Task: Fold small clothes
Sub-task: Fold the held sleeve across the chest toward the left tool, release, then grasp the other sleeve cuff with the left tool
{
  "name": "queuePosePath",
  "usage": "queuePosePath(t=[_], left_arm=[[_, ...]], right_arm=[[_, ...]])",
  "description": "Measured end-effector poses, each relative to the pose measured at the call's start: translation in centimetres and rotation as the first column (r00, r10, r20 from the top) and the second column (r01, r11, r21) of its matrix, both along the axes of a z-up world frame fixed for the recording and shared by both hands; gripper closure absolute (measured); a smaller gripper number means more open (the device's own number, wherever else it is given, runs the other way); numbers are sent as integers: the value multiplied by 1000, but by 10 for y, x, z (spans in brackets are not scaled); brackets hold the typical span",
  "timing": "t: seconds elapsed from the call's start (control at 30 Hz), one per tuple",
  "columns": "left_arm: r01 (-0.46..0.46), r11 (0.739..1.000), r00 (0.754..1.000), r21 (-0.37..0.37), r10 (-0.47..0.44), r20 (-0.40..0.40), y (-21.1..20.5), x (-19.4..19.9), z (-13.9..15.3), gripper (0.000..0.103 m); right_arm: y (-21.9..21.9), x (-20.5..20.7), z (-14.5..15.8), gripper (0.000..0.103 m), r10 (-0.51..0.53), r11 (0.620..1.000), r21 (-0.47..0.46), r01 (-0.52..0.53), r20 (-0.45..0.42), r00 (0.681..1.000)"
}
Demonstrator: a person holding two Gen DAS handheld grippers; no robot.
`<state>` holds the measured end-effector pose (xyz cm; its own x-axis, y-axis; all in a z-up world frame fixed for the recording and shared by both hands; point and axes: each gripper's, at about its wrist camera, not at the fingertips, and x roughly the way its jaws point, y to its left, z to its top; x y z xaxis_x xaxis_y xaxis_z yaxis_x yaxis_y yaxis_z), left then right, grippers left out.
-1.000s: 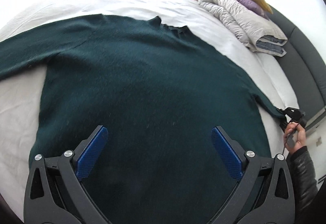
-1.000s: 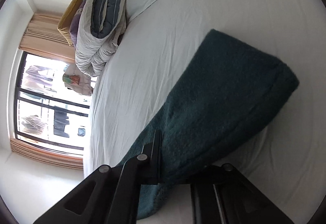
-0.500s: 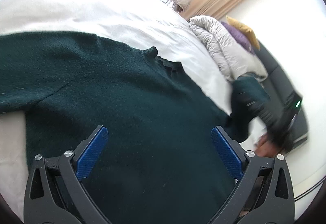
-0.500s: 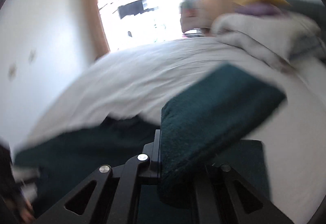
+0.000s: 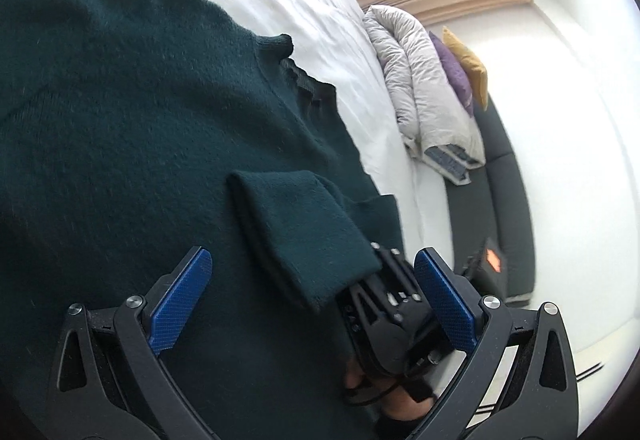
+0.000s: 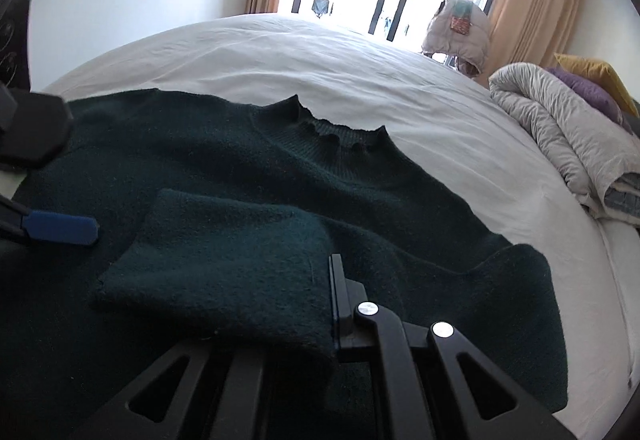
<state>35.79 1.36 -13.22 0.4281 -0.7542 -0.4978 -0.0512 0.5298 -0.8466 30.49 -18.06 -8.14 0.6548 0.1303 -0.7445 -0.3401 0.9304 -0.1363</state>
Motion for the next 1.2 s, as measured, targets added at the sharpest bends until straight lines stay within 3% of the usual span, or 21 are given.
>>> queuePosePath(t=[0.17, 0.43, 0.5, 0.53, 0.6, 0.7, 0.73, 0.77, 0.8, 0.83, 0.87, 0.93, 0.97, 1.03, 1.13, 1.2], left_arm=[[-48, 996, 997, -82, 42, -64, -11, -24, -5, 0], [-118, 972, 989, -202, 96, -111, -25, -20, -9, 4], [-104, 956, 987, -273, 65, -147, -34, -12, -15, 29], [-96, 953, 986, -288, 51, -158, -39, -8, -18, 34], [-74, 960, 989, -270, 35, -145, -46, -1, -19, 59], [-85, 962, 988, -258, 49, -145, -44, 5, -25, 79], [-87, 968, 989, -235, 56, -134, -42, 6, -23, 84], [-89, 973, 991, -213, 63, -122, -39, 9, -22, 91], [-90, 976, 991, -200, 68, -114, -38, 11, -22, 93], [-91, 978, 992, -186, 72, -107, -37, 13, -22, 93], [-89, 985, 993, -149, 77, -86, -33, 17, -18, 94], [-83, 994, 996, -74, 81, -38, -28, 23, -8, 94], [-80, 996, 997, -28, 79, -8, -25, 26, -2, 94], [-73, 994, 996, 79, 69, 53, -23, 30, 11, 94], [-64, 983, 993, 174, 45, 108, -22, 33, 24, 94], [-49, 969, 992, 241, 19, 127, -25, 35, 26, 94]], right_arm=[[-7, -8, -2, 97, -14, 998, 59, 14, -4, 1000], [-8, -10, 8, 96, -27, 989, 145, 28, -12, 1000], [-6, -12, 9, 96, -23, 989, 147, 25, -10, 1000], [-4, -12, 9, 96, -20, 989, 148, 22, -10, 1000], [-3, -14, 10, 96, -22, 989, 147, 23, -9, 1000], [-4, -15, 8, 96, -21, 987, 161, 26, -31, 999], [-5, -16, 7, 90, -20, 986, 166, 27, -43, 999], [-6, -18, 6, 72, -27, 984, 173, 38, -62, 998], [-10, -21, 7, 59, -35, 977, 209, 53, -85, 996], [-15, -26, 10, 39, -40, 966, 250, 62, -91, 995], [-26, -35, 13, 31, -52, 939, 333, 81, -96, 994], [-51, -49, 13, 24, -97, 872, 466, 148, -132, 987], [-72, -56, 9, 23, -137, 810, 547, 210, -171, 976], [-111, -67, -5, 23, -212, 672, 660, 334, -261, 942], [-171, -82, -37, 23, -311, 381, 765, 519, -422, 851], [-195, -88, -53, 29, -315, 209, 806, 553, -480, 819]])
